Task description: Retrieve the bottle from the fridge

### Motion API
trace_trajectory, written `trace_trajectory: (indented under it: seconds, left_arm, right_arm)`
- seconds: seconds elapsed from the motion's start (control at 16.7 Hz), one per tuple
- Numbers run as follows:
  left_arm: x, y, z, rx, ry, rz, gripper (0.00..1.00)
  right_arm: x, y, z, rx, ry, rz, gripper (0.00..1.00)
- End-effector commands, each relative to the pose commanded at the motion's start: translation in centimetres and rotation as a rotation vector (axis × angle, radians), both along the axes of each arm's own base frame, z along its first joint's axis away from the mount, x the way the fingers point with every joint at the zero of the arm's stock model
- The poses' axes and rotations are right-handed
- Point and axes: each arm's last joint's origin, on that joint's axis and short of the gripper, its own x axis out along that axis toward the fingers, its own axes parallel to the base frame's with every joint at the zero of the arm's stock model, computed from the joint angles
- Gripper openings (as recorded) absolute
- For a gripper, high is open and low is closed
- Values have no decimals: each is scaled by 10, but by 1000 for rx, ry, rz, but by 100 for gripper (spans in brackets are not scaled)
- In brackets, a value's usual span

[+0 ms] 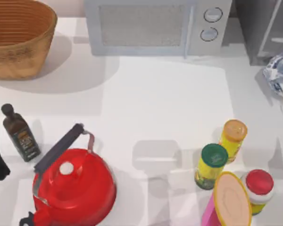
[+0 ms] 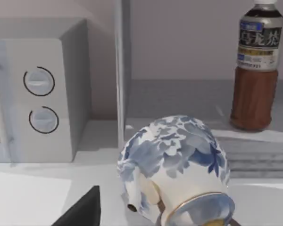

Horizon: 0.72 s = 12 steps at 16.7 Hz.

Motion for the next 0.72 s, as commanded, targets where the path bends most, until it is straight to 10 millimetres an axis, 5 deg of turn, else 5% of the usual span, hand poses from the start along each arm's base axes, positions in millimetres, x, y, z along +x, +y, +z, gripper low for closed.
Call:
trace_trajectory:
  seconds: [0.42, 0.72]
  left_arm:
    - [0, 0, 0, 0, 0, 0, 100]
    - [0, 0, 0, 0, 0, 0, 100]
  right_arm:
    - [8, -5, 12, -4, -33, 3, 100]
    - [38, -20, 22, -13, -47, 1, 100]
